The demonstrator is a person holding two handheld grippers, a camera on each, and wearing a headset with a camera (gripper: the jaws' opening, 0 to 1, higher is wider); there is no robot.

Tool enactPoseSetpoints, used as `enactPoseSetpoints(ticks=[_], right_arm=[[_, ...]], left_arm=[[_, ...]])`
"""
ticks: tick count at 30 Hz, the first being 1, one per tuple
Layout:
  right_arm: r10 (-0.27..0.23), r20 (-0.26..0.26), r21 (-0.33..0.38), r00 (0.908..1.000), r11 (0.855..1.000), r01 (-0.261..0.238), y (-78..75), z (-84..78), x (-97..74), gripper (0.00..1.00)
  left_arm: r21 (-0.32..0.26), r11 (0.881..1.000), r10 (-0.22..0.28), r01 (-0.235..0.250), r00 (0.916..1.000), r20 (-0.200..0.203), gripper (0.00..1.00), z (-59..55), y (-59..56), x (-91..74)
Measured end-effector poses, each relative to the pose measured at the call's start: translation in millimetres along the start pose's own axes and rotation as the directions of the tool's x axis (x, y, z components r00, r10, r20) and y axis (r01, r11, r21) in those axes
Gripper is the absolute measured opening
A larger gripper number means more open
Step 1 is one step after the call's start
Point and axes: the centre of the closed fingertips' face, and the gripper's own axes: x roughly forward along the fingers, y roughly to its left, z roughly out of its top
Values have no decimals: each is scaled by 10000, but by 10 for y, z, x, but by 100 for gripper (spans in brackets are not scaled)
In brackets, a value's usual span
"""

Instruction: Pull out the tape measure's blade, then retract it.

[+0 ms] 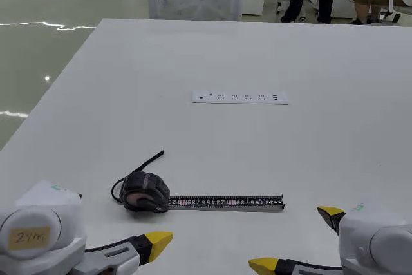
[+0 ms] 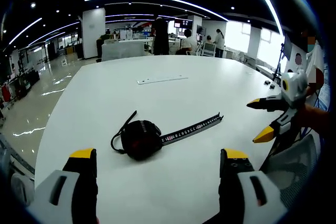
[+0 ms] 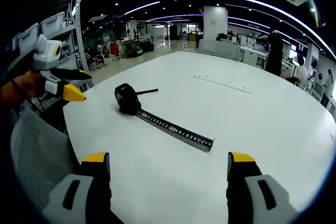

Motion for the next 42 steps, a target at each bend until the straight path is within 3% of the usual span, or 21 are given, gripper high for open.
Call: enactPoseSetpoints(ticks=[12,25,34,42], right_arm=[[380,-97,-339,9992,9987,-383,-81,-30,31,92],[1311,-143,-859,9913,9875,-1318,-81,-71,108,85],[2021,-290,-1285,9789,9705,-2042,-154,-101,158,76],[2572,-587,-1937,9646,9450,-2637,-253,-120,216,73]], left_arm=[[-251,9993,275,-281,9994,-215,94,10,35,90],[-268,9973,662,-677,9964,-525,93,-47,106,208],[-348,9959,806,-833,9942,-712,92,-31,148,299],[-432,9963,700,-737,9943,-809,93,-1,156,427]])
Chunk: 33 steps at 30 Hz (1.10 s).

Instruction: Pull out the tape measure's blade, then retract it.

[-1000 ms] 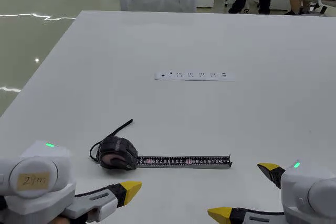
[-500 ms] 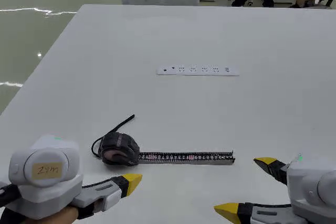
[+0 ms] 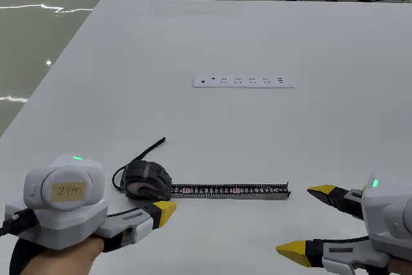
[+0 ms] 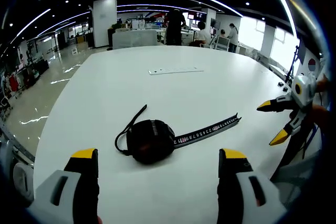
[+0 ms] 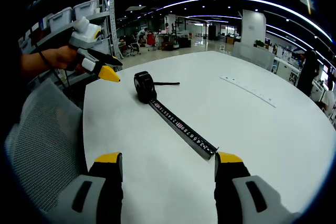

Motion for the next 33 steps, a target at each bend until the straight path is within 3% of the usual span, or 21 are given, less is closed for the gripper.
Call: enactPoseSetpoints(ticks=[13,21,29,33], right_arm=[[891,-375,-962,9953,9911,-923,-154,-52,69,65],[1518,-493,-1558,9872,9751,-1577,-241,-89,139,61],[1816,-426,-2084,9825,9601,-1865,-299,-36,208,57],[1974,-514,-2328,9790,9509,-2040,-333,-33,249,56]], left_arm=[[-9,10000,50,-50,9999,-99,92,-7,10,139],[83,9998,186,-184,9997,-168,91,-19,48,223],[39,9995,303,-302,9994,-170,91,-3,121,303],[40,9995,317,-316,9993,-183,90,8,77,326]])
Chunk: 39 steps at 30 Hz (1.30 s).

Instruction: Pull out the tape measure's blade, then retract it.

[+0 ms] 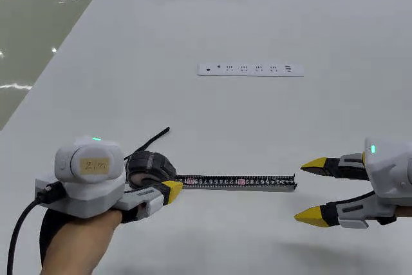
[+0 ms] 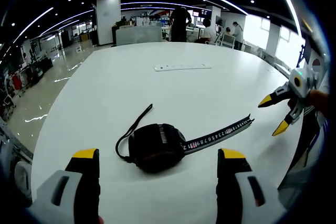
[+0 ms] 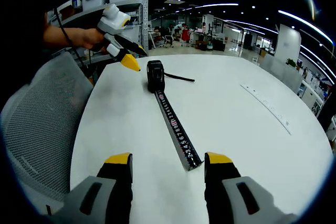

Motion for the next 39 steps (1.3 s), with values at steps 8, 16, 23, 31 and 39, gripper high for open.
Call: enactPoseSetpoints(ticks=[8,16,23,31,39], right_arm=[[302,-264,-609,9992,9976,-318,-93,-80,83,52],[617,-509,-1094,9968,9917,-669,-168,-108,140,47],[745,-619,-1347,9953,9875,-823,-291,-136,197,43],[992,-713,-1429,9925,9838,-1086,-344,-168,280,38],[1169,-872,-1471,9893,9807,-1289,-394,-238,346,32]], left_arm=[[-37,10000,-1,0,10000,-37,89,-9,25,91],[-200,9998,-40,39,10000,-88,86,-5,23,167],[-276,9996,13,-18,9999,-156,85,10,36,237],[-350,9994,59,-69,9995,-303,84,-19,86,325],[-458,9988,149,-166,9992,-376,83,-30,115,339]])
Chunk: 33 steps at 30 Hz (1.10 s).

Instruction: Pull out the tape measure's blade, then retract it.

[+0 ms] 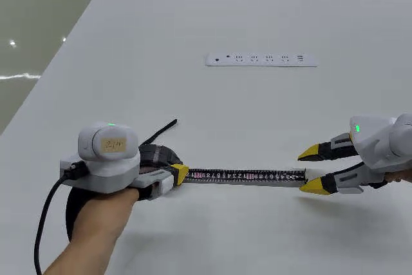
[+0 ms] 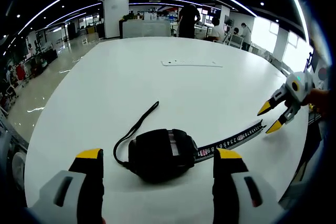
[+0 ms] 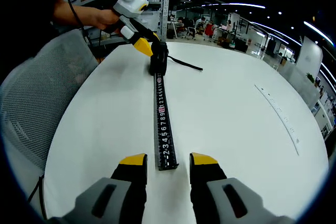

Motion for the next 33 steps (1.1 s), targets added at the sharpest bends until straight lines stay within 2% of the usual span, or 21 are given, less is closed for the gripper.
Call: enactPoseSetpoints(ticks=[7,11,12,17,25,33], right_arm=[[262,-94,-63,9996,9996,-263,6,-42,23,27],[368,-84,-88,9993,9993,-368,14,-40,29,27],[368,-62,-72,9993,9993,-369,12,-42,32,27],[545,-202,-86,9983,9985,-547,65,-87,64,24],[467,-213,-100,9987,9988,-469,37,-123,74,16],[347,-137,-190,9993,9992,-349,19,-129,79,15]], left_arm=[[-42,10000,-26,26,10000,1,82,19,-1,67],[17,10000,18,-18,10000,-3,82,2,6,42],[18,10000,12,-12,10000,-2,82,19,-27,45],[-16,10000,10,-10,10000,-56,82,-16,-5,76],[-77,9999,82,-82,10000,-26,81,-8,2,129],[-206,9996,175,-176,9998,-13,80,-35,-15,143]])
